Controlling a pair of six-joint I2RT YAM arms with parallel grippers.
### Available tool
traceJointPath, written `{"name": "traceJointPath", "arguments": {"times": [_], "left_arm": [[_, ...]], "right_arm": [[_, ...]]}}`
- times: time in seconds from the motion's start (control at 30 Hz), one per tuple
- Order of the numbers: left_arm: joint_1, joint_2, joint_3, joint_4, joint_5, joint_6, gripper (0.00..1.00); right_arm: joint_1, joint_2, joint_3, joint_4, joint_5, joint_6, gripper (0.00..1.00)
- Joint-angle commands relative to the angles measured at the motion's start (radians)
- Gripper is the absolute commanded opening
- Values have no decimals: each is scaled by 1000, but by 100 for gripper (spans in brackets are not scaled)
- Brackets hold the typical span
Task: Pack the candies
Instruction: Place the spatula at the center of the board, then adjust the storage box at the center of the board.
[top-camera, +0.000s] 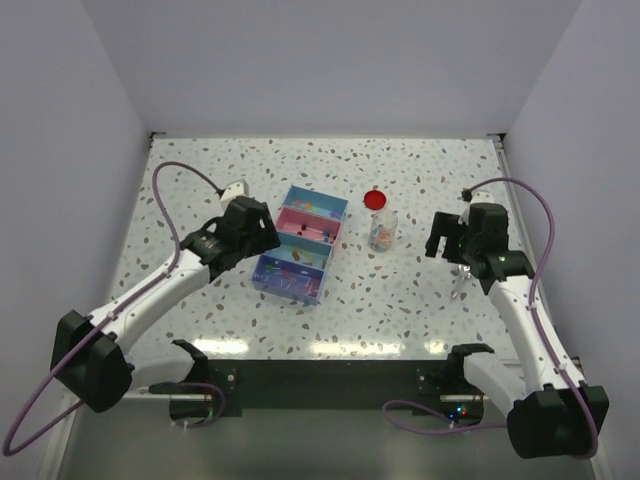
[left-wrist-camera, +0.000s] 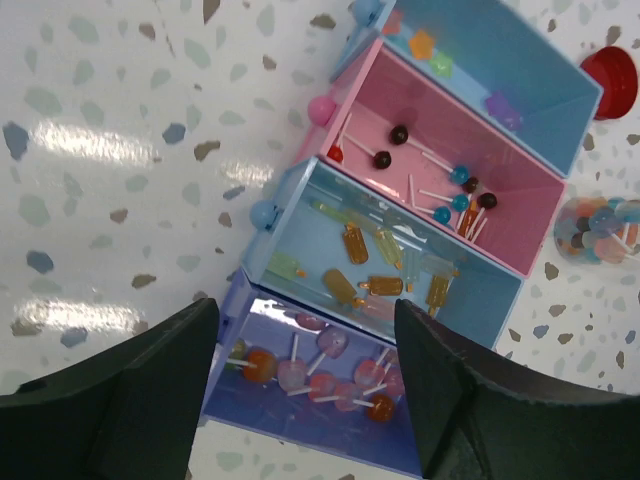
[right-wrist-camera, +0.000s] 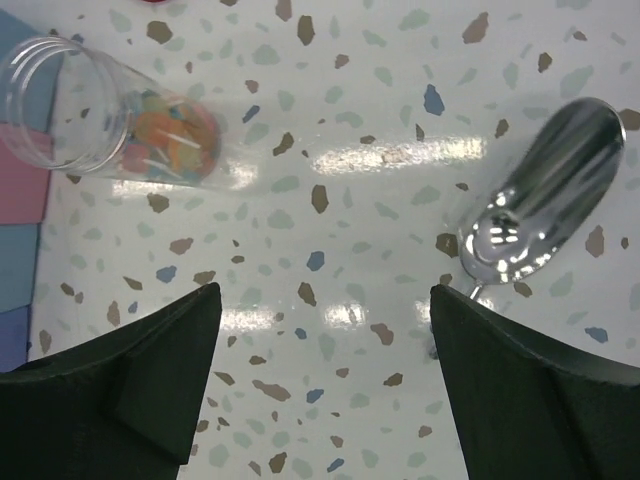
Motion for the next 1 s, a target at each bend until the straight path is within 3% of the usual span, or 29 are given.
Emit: {"name": "traceJointPath", "arguments": {"times": [0.0,0.2,0.57,0.73,0.9,0.97], "left_arm": [[-51,79,70,-100,-6,-172,71],[-117,191,105,-90,-8,-292,58],[-147,386,157,-120,-97,-404,51],[-122,406,180,-167,-153,-399,29],[23,363,125,-139,-135,-291,2],[77,342,99,-108,-130,-211,0]], "right_arm": [[26,-55,-9,37,-64,-28,88],[117,-93,-24,52,-43,-64,89],[256,-125,-38,60,-3,-114,92],[265,-112,-29,62,-2,-122,93],[265,-87,-1,51,0,-130,93],[266,-73,9,48,6,-134,93]]}}
